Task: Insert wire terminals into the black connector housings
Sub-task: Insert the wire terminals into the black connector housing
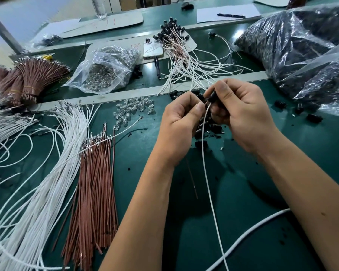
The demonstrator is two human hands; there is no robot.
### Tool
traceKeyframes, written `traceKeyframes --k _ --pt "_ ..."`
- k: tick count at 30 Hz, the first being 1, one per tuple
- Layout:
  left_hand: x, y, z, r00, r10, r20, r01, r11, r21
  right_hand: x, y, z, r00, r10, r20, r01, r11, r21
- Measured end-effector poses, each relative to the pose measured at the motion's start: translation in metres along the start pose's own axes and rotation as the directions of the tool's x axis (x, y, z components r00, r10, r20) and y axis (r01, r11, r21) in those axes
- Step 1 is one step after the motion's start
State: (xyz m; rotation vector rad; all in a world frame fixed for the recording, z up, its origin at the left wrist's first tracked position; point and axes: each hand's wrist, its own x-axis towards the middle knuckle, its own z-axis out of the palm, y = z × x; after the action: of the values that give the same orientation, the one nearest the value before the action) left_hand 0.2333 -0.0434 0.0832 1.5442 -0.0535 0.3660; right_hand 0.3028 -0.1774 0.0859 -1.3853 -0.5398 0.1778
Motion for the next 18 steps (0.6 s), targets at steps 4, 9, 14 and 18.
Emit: traceKeyframes --k 4,9,14,18 --pt "0.0004 -0.0016 -0.0025 1.0 0.01 -0.022 -0.01 1.0 0.024 -0.0011 -0.003 0.0001 0.998 -0.004 0.063 0.005 1.0 -0.013" --pt "0.002 -0.0021 -0.0024 1.0 0.017 -0.018 -0.017 0.999 0.027 -0.0019 -0.0036 0.0023 0.996 0.082 0.027 -0.082 0.996 0.017" --pt "0.0019 -0.0009 -0.0004 1.0 0.011 -0.017 -0.011 0.999 0.042 -0.0009 -0.0059 0.0008 0.991 0.134 0.009 -0.134 0.99 0.038" --pt "0.0009 -0.0018 0.0002 1.0 -0.004 -0.007 0.004 1.0 0.023 -0.0015 -0.0025 0.0018 0.993 0.106 -0.047 -0.105 0.994 0.026"
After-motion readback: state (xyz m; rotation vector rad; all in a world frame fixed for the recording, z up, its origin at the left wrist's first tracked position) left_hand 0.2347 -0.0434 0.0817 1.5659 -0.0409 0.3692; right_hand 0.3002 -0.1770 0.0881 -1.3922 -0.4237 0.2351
